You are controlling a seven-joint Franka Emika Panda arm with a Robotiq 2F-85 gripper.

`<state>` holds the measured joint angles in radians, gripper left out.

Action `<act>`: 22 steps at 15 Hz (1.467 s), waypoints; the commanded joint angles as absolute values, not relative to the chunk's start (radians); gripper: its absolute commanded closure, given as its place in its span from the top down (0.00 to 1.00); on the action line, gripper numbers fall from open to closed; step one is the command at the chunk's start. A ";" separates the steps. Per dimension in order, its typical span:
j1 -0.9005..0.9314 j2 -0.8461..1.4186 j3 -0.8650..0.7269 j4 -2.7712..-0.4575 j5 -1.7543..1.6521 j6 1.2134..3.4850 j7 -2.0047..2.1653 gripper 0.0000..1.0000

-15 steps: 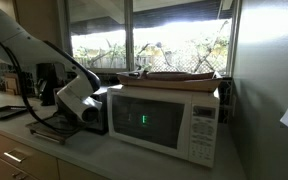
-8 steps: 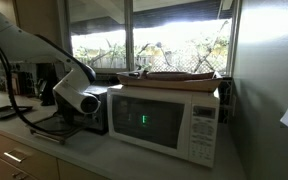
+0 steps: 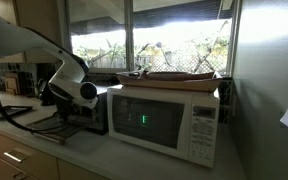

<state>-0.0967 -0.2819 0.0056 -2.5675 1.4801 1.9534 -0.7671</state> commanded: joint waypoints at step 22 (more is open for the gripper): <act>0.047 -0.231 0.098 -2.387 0.885 2.163 -0.487 1.00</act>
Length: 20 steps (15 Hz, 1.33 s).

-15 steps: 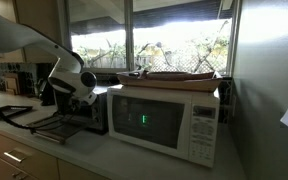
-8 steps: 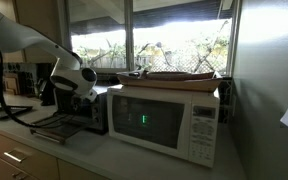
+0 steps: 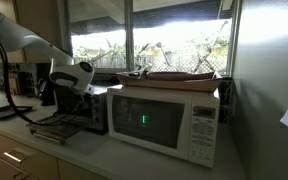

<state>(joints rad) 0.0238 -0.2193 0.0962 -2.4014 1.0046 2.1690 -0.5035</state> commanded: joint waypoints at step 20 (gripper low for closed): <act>0.122 -0.634 0.064 -2.390 0.448 1.993 -0.338 1.00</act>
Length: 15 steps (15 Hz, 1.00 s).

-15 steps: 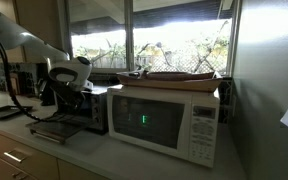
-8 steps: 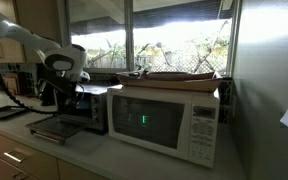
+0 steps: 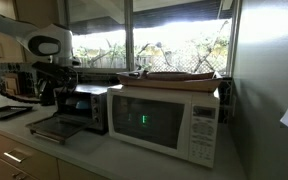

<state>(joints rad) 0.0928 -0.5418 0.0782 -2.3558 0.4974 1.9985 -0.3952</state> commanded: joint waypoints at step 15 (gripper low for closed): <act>0.142 -0.807 0.054 -2.389 0.349 1.977 -0.197 1.00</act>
